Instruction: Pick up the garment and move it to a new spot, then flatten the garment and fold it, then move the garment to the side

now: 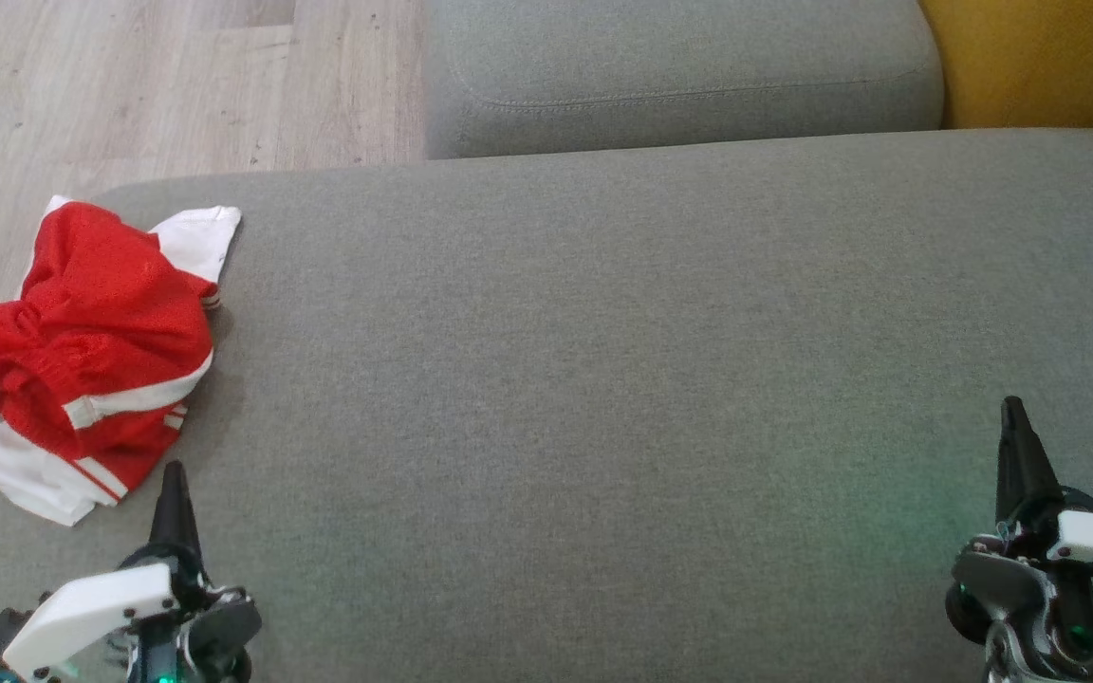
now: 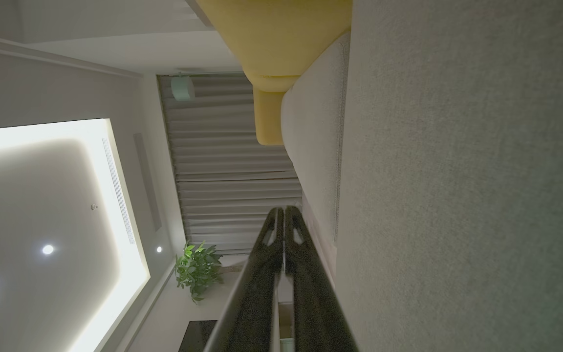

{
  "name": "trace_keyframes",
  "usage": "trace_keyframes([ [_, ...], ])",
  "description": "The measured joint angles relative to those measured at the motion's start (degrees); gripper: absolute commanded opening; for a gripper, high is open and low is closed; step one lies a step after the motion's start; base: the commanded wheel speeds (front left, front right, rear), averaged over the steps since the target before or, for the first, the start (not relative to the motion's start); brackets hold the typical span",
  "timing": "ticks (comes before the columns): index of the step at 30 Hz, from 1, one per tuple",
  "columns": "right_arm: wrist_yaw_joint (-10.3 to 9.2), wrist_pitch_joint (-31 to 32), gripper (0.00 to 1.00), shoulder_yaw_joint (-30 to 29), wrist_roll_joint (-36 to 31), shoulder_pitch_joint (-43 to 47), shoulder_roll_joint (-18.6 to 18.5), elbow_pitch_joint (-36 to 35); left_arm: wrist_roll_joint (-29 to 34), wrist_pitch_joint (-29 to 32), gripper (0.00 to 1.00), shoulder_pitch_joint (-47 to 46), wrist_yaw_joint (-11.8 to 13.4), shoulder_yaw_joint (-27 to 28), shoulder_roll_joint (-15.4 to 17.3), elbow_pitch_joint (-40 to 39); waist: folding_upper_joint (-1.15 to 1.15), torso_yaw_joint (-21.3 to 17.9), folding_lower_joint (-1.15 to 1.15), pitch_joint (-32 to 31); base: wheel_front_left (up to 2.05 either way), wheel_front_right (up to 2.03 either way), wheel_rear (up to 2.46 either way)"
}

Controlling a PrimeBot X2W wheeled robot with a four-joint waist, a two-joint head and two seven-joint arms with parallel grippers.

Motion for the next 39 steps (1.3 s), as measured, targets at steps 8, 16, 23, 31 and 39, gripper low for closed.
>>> trace_keyframes([
  [8, 0.0, 0.0, 0.0, 0.0, -0.01, 0.0, 0.0, 0.0, 0.0, 0.0, 0.0, 0.0, 0.0, 0.0, 0.0, 0.0, 0.0, 0.0, 0.0, 0.0, 0.0, 0.0, 0.0],
  [16, 0.0, -0.01, 1.0, 0.04, 0.0, 0.13, 0.01, 0.47, 0.0, -0.01, 1.0, 0.11, 0.04, -0.18, 0.01, 0.56, 0.0, 0.0, 0.0, 0.0, 0.0, 0.0, 0.0],
  [23, 0.0, -0.22, 1.0, 0.47, 0.0, 4.55, 0.36, 5.37, 0.01, -0.31, 1.0, 4.36, 0.05, -0.66, -0.11, 5.33, 0.0, 0.0, 0.0, -0.2, 0.0, 0.0, 0.0],
  [31, 0.0, -1.35, 1.0, 1.92, -3.72, 4.03, 0.36, 5.33, 3.94, -1.44, 1.0, 4.27, 0.12, -0.98, -0.13, 4.69, 0.0, -0.01, 0.0, -0.84, 0.0, 0.0, 0.0],
  [39, 0.0, -2.86, 1.0, 2.53, -11.46, 4.03, 0.36, 4.74, 10.69, -2.91, 1.0, 4.29, 1.65, -2.63, -0.18, 2.53, 0.0, 0.08, 0.0, -1.31, 0.0, 0.0, 0.0],
])
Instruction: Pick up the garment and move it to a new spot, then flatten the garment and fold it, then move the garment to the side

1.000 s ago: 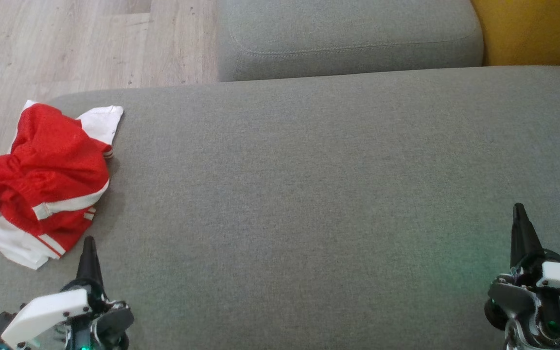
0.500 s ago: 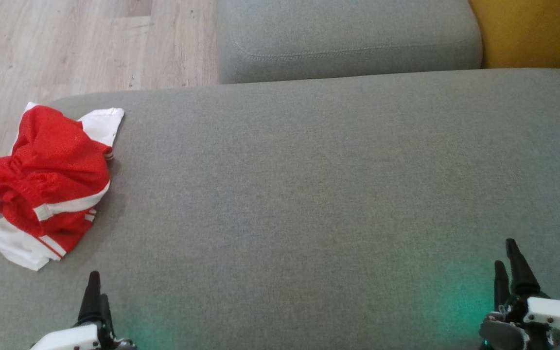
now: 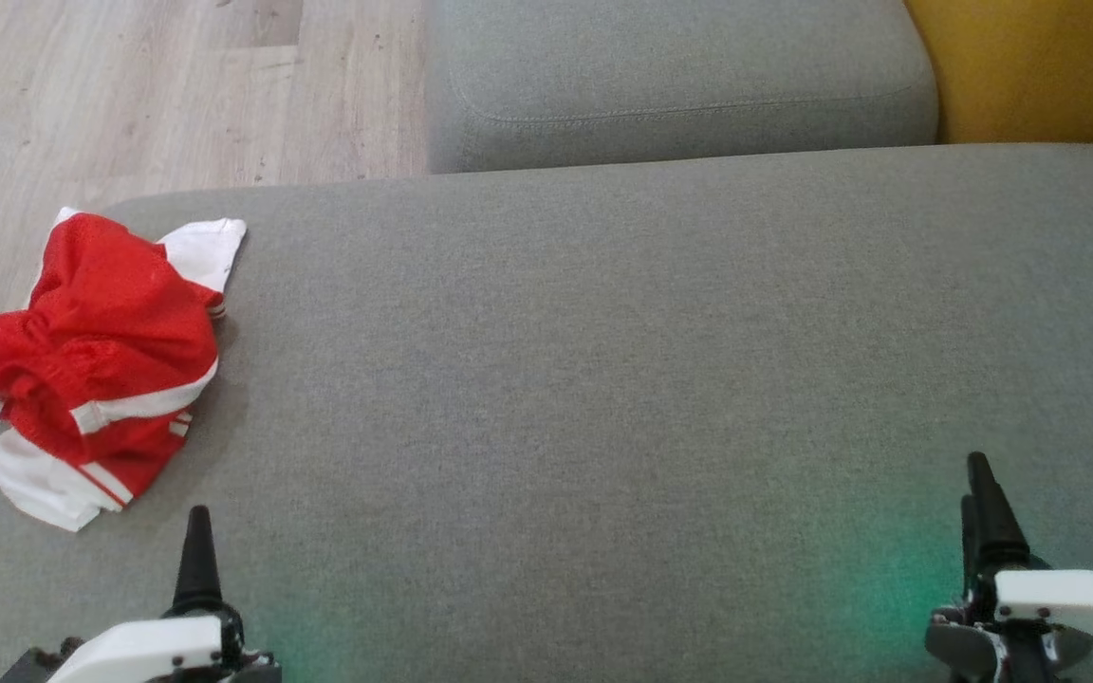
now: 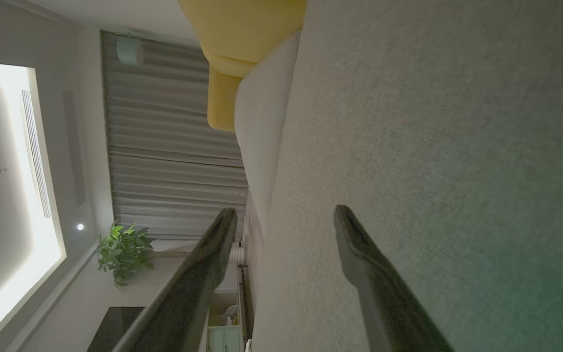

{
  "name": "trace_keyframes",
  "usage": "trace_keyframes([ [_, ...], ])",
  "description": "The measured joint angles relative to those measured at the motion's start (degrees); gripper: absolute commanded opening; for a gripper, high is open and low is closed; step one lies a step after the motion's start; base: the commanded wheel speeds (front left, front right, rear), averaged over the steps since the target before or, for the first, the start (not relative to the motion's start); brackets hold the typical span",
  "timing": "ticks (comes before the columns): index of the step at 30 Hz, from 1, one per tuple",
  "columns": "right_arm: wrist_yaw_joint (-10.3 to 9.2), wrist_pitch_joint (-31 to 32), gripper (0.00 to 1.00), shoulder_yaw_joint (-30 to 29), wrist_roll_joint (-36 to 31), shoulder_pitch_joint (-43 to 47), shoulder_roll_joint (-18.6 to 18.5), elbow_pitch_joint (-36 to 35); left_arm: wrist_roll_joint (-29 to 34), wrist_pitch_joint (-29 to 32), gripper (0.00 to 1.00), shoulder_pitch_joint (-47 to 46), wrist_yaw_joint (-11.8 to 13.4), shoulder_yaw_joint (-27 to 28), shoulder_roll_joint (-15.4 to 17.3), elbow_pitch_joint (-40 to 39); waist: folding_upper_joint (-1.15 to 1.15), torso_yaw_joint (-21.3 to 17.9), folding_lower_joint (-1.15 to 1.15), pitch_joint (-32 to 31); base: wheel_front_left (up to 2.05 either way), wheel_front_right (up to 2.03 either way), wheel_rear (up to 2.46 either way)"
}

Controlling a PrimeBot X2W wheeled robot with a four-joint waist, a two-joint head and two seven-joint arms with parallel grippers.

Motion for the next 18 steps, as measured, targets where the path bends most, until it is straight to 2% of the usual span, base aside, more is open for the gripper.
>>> trace_keyframes([
  [18, 0.0, -2.92, 1.0, 2.8, -12.67, 0.02, 0.0, -1.68, 12.96, -3.0, 1.0, 0.3, 1.98, -3.28, -0.02, -1.47, 0.0, 0.12, 0.0, -1.0, 0.0, 0.0, 0.0],
])
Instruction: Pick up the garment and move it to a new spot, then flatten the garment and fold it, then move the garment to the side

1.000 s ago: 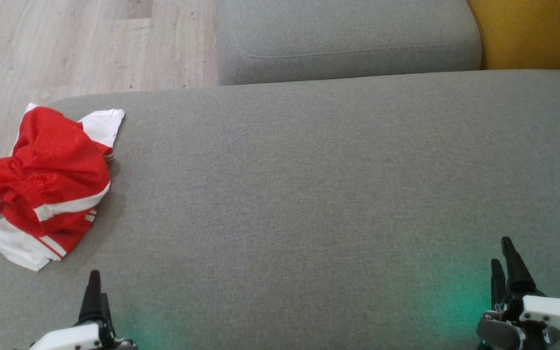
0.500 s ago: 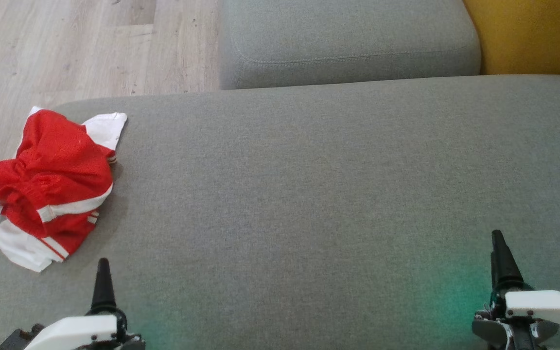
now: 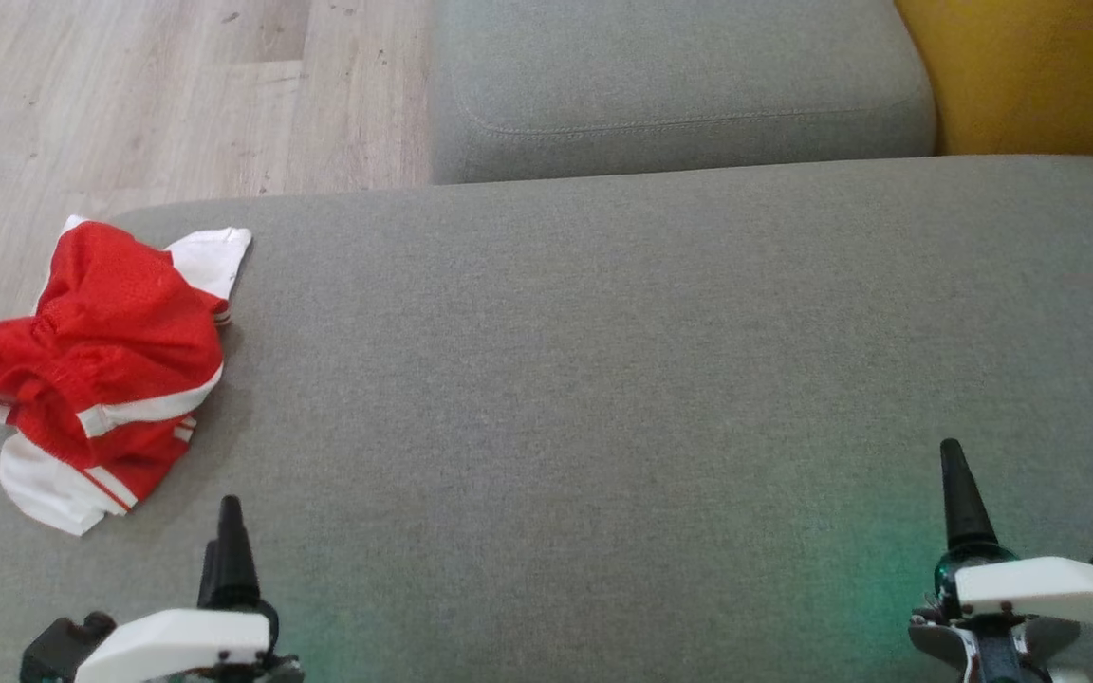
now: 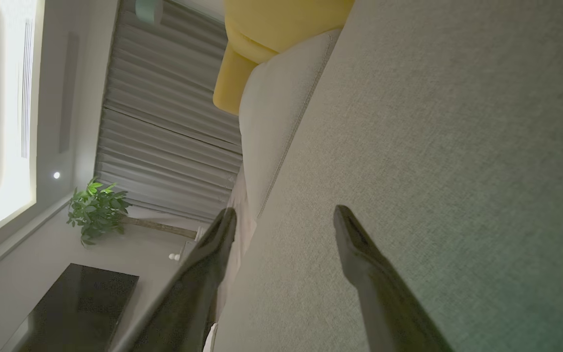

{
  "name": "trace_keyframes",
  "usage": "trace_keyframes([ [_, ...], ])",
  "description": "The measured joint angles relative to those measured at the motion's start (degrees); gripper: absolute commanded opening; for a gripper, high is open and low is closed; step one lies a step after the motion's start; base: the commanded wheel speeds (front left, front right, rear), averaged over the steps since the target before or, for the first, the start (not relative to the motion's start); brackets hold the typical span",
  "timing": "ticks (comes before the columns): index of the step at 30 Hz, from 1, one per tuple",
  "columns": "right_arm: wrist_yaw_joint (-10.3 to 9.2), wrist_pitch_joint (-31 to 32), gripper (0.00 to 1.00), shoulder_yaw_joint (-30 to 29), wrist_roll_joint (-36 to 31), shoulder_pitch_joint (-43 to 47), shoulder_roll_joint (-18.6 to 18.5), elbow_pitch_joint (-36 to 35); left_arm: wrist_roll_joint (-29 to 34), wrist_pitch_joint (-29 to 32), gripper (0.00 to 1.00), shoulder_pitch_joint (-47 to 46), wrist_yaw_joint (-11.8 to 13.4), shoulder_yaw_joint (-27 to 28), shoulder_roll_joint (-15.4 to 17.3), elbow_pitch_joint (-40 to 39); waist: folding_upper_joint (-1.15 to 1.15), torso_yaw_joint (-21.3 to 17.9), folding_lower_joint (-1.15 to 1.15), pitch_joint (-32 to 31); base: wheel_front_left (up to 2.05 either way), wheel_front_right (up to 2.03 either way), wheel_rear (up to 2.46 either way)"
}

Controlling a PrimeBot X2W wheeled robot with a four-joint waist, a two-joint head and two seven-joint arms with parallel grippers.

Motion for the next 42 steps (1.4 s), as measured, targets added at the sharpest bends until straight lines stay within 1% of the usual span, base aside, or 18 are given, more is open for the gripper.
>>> trace_keyframes([
  [4, 0.0, -0.59, 1.0, 0.53, -2.85, 0.02, -0.01, -0.32, 2.94, -0.64, 1.0, 0.0, 1.14, -0.32, 0.0, -0.15, 0.0, -0.01, 0.0, -0.22, 0.0, 0.0, 0.0],
  [13, 0.0, -1.92, 1.0, 1.98, -8.21, 0.03, -0.01, -0.78, 8.36, -1.92, 1.0, 0.03, 2.05, -2.14, -0.02, -0.91, 0.0, -0.01, 0.0, -0.66, 0.0, 0.0, 0.0],
  [19, 0.0, -2.97, 1.0, 2.67, -12.39, 0.04, -0.02, -1.13, 12.77, -2.85, 1.0, 0.18, 3.53, -2.42, 0.01, -1.24, 0.0, 0.02, 0.0, -1.01, 0.0, 0.0, 0.0],
  [23, 0.0, -3.52, 1.0, 3.37, -14.95, 0.05, -0.03, -1.38, 15.12, -3.59, 1.0, 0.18, 3.57, -3.21, 0.01, -1.67, 0.0, 0.13, 0.0, -1.23, 0.0, 0.0, 0.0],
  [25, 0.0, -3.99, 1.0, 3.66, -16.42, 0.05, -0.03, -1.45, 16.44, -3.79, 1.0, 0.18, 4.07, -3.71, 0.02, -1.87, 0.0, 0.19, 0.0, -1.35, 0.0, 0.0, 0.0],
  [32, 0.0, -5.08, 1.0, 4.35, -21.21, 0.08, -0.03, -1.63, 20.93, -5.03, 1.0, 0.23, 3.99, -5.56, 0.07, -1.85, 0.0, 0.29, 0.0, -1.76, 0.0, 0.0, 0.0],
  [38, 0.0, -6.02, 1.0, 5.52, -25.38, 0.09, -0.04, -1.74, 25.19, -6.1, 1.0, 0.24, 4.07, -6.13, 0.07, -2.12, 0.0, 0.2, 0.0, -2.09, 0.0, 0.0, 0.0],
  [39, 0.0, -6.45, 1.0, 5.7, -26.89, 0.09, -0.05, -1.76, 26.63, -6.3, 1.0, 0.24, 4.09, -6.42, 0.07, -2.37, 0.0, 0.19, 0.0, -2.19, 0.0, 0.0, 0.0],
  [42, 0.0, -6.76, 1.0, 5.98, -28.94, 0.1, -0.05, -1.89, 28.76, -6.81, 1.0, 0.24, 4.57, -7.45, 0.08, -2.67, 0.0, 0.25, 0.0, -2.32, 0.0, 0.0, 0.0],
])
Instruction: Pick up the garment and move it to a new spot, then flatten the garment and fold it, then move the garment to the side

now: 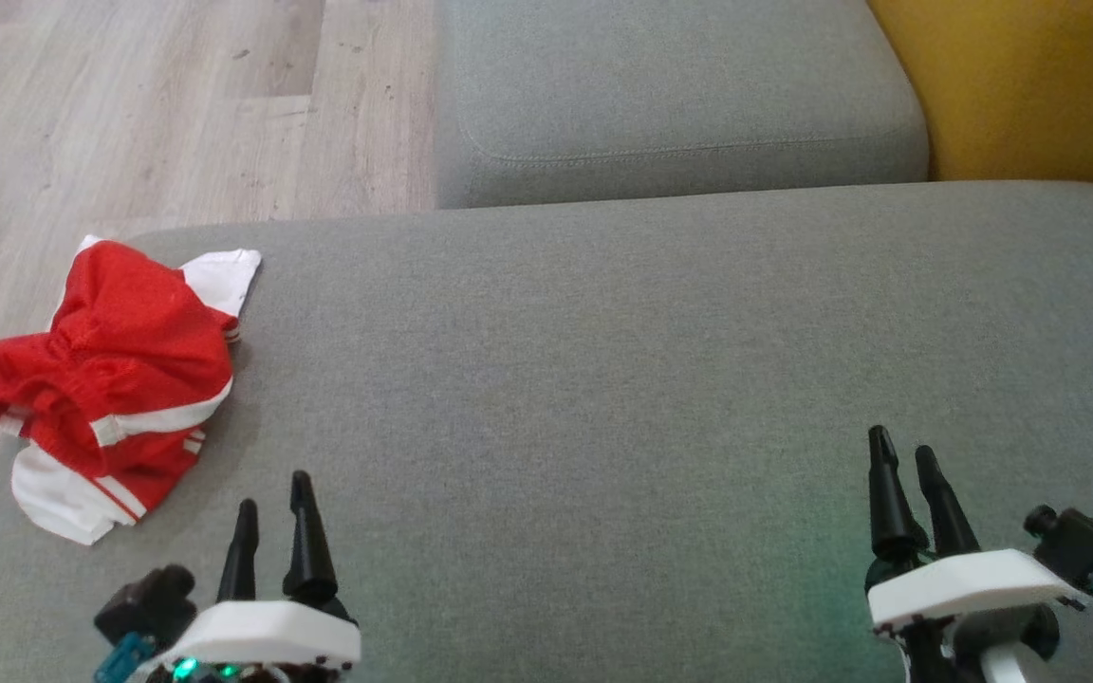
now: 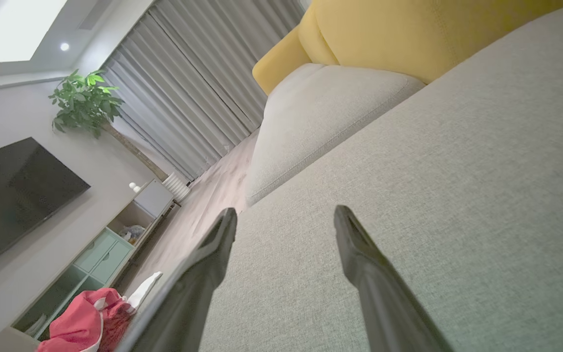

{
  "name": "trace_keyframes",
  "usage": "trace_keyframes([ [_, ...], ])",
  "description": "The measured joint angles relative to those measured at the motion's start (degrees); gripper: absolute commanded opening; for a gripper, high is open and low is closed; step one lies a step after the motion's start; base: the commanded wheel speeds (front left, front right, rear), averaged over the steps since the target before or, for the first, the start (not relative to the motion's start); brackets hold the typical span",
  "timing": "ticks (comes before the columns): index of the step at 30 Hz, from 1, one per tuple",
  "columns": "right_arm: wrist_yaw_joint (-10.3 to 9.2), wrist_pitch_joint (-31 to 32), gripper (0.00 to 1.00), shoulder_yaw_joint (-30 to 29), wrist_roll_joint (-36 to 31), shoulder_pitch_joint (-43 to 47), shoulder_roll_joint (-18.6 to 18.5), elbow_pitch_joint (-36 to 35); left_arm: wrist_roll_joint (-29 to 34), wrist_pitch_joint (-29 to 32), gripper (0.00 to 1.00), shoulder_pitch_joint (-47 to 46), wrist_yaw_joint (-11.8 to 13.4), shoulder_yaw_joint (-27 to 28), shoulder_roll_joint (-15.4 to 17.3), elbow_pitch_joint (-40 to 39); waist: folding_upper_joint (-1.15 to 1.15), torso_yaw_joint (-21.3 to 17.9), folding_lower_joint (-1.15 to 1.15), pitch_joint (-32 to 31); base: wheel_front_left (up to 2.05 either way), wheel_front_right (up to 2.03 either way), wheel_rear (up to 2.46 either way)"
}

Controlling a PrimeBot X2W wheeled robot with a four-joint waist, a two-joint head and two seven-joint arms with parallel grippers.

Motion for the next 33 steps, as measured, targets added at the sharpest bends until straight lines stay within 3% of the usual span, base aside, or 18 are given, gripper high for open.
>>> trace_keyframes([
  [33, 0.0, -5.39, 1.0, 1.37, -22.49, 1.25, -0.04, -1.16, 20.09, -5.39, 1.0, 0.19, 3.47, -5.28, 0.12, -0.41, 0.0, 0.26, 0.0, -2.14, 0.0, 0.0, 0.0],
])
